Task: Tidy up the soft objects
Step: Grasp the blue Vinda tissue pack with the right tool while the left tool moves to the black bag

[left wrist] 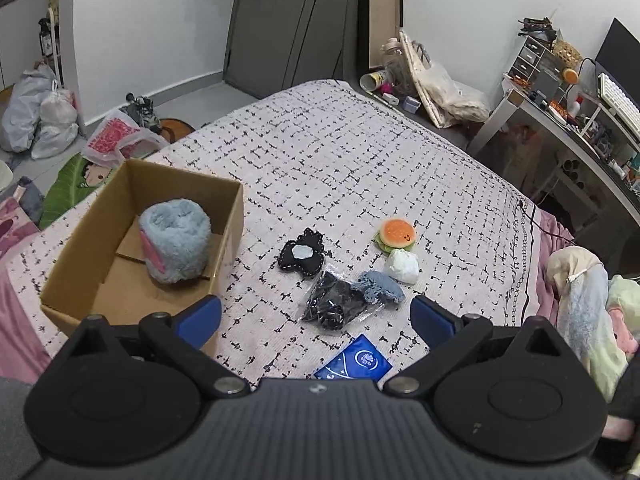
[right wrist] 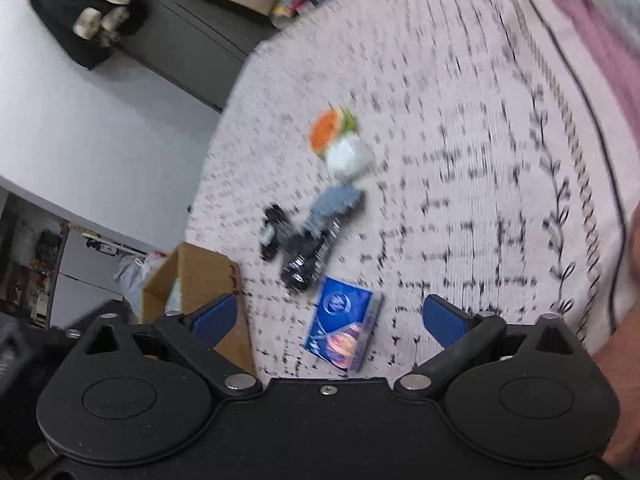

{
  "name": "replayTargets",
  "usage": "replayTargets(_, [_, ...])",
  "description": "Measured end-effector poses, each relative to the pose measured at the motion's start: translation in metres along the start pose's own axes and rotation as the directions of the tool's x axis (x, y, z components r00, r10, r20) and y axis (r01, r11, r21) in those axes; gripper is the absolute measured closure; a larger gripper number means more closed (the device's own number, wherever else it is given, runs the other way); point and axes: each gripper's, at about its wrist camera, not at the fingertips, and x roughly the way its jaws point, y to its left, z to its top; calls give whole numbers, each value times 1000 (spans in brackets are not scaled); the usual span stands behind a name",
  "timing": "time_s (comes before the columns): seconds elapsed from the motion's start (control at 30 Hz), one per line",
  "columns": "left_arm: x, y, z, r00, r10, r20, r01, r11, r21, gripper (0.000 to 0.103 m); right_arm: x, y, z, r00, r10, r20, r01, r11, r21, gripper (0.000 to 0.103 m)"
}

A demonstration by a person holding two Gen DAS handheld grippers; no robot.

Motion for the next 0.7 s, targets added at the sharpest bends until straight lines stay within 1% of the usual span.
replayTargets(0.03, [3,2,0,1000,-4,-5,4,1000,-6,4,5,-3,0,1000,12,-14,-12,1000,16,13])
replayTargets(0.1, [9,5,2,1000,-8,-11,8,1000,-10,5,17,-5,0,999,39,-38,-37,999,38,13])
replayTargets(0.17, [14,6,2,1000,-9,-10,9,1000,-3,5,28,-3,-1,998,36,-55,-34,999,36,13])
replayTargets(0.3, [26,10,4,1000,-11,-25,11,1000,-7,9,51,-1,-6,996,6,-87,-4,1000,21,17])
replayTargets(0.4, [37,11,6,999,-16,-37,16,1000,-9,11,68,-3,-11,994,-40,-105,41,999,9,17])
replayTargets(0.53, [53,13,9,998,-26,-56,26,1000,-13,13,76,7,-13,995,-52,-84,49,998,-41,17])
replayTargets(0.7, [72,12,12,997,-35,-74,34,999,-2,13,87,23,-18,993,-105,-61,96,986,-138,16])
